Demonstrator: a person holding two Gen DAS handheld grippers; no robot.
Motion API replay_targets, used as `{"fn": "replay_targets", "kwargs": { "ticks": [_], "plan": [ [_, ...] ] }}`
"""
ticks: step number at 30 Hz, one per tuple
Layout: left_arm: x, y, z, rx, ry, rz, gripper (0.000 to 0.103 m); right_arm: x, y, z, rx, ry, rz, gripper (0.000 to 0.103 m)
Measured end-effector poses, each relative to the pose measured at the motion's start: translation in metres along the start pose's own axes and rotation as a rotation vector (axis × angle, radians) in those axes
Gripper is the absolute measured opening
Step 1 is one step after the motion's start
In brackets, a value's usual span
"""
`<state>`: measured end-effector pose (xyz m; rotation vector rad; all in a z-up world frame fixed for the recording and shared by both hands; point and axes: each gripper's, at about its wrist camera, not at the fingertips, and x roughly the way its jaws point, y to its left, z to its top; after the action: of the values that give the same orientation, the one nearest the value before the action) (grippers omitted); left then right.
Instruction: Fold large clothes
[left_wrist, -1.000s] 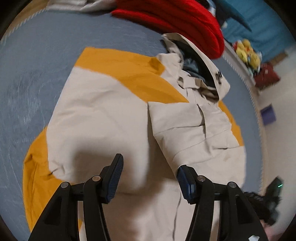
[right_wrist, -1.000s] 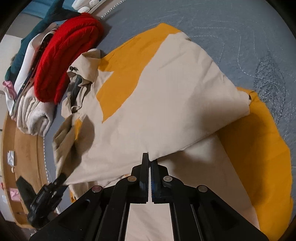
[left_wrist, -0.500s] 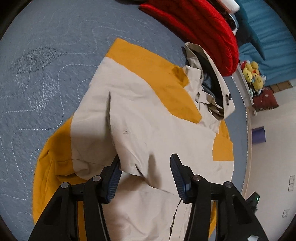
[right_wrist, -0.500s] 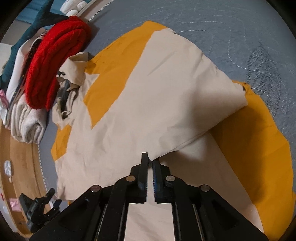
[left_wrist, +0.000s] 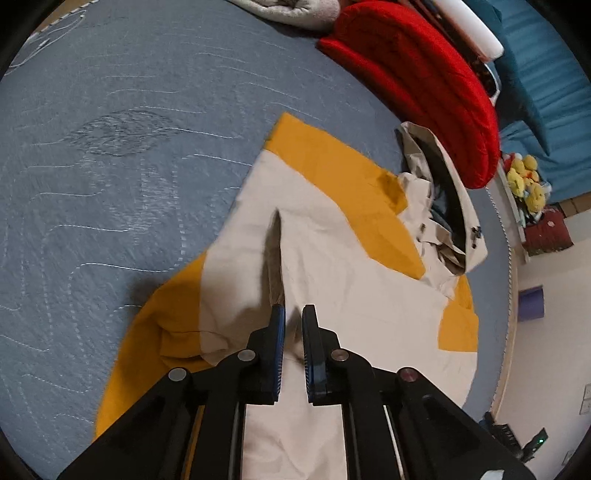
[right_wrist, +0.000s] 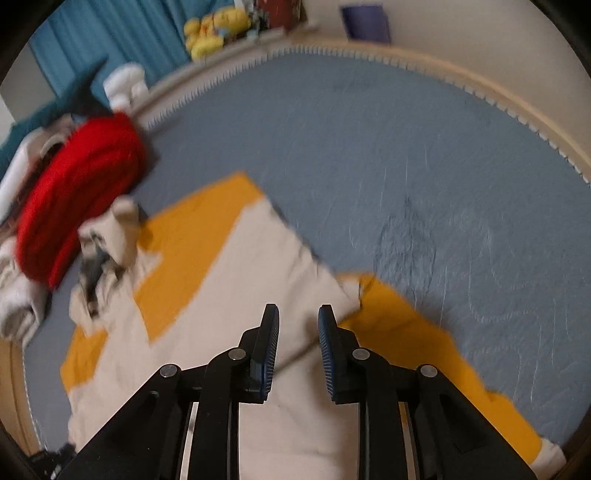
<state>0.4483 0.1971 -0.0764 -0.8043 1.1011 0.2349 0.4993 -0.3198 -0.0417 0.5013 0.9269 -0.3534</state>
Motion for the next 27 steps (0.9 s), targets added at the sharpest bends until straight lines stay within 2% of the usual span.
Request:
{"fn": "replay_targets", "kwargs": {
  "ticks": [1, 3, 4, 6, 8, 10, 12, 14, 16, 18, 21, 23, 25, 27],
  "plan": [
    [0.0, 0.001, 0.001, 0.012, -0.003, 0.007, 0.003, -0.001, 0.0, 0.004, 0.003, -0.008, 0.046, 0.024],
    [0.002, -0.002, 0.002, 0.03, 0.006, 0.002, 0.001, 0.011, 0.004, 0.009, -0.006, 0.049, 0.178, 0.025],
    [0.001, -0.001, 0.002, 0.029, 0.008, 0.008, 0.001, 0.024, 0.006, 0.011, -0.001, 0.12, 0.268, 0.026],
    [-0.001, 0.002, 0.004, 0.02, 0.0, 0.032, 0.001, 0.044, 0.007, 0.009, 0.005, 0.22, 0.317, 0.027],
    [-0.006, 0.006, 0.007, 0.019, -0.028, 0.077, 0.001, 0.065, 0.0, 0.003, 0.019, 0.307, 0.273, 0.027],
    [-0.016, 0.002, 0.009, 0.049, -0.084, 0.104, 0.001, 0.082, -0.017, -0.003, 0.049, 0.348, 0.141, 0.027],
    [-0.02, -0.01, 0.007, 0.12, -0.112, 0.115, 0.001, 0.092, -0.037, -0.006, 0.097, 0.383, 0.014, 0.027],
    [-0.012, -0.026, 0.002, 0.2, -0.077, 0.079, 0.002, 0.089, -0.049, -0.005, 0.149, 0.378, -0.004, 0.027],
    [0.006, -0.032, -0.004, 0.248, -0.002, 0.049, 0.003, 0.07, -0.046, 0.001, 0.138, 0.287, -0.03, 0.027],
    [0.029, -0.028, -0.009, 0.246, 0.086, 0.063, 0.003, 0.046, -0.033, 0.012, 0.102, 0.174, 0.019, 0.027],
    [0.055, -0.004, -0.012, 0.172, 0.174, 0.149, 0.003, 0.03, -0.014, 0.02, 0.036, 0.087, 0.108, 0.028],
    [0.051, 0.005, -0.006, 0.112, 0.191, 0.124, 0.003, 0.038, -0.007, 0.022, -0.002, 0.131, 0.177, 0.034],
    [0.037, 0.005, 0.003, 0.105, 0.165, 0.106, 0.008, 0.052, -0.003, 0.02, -0.009, 0.206, 0.211, 0.036],
    [0.023, 0.006, 0.012, 0.11, 0.113, 0.112, 0.027, 0.073, -0.003, 0.015, 0.0, 0.296, 0.192, 0.036]
  ]
}}
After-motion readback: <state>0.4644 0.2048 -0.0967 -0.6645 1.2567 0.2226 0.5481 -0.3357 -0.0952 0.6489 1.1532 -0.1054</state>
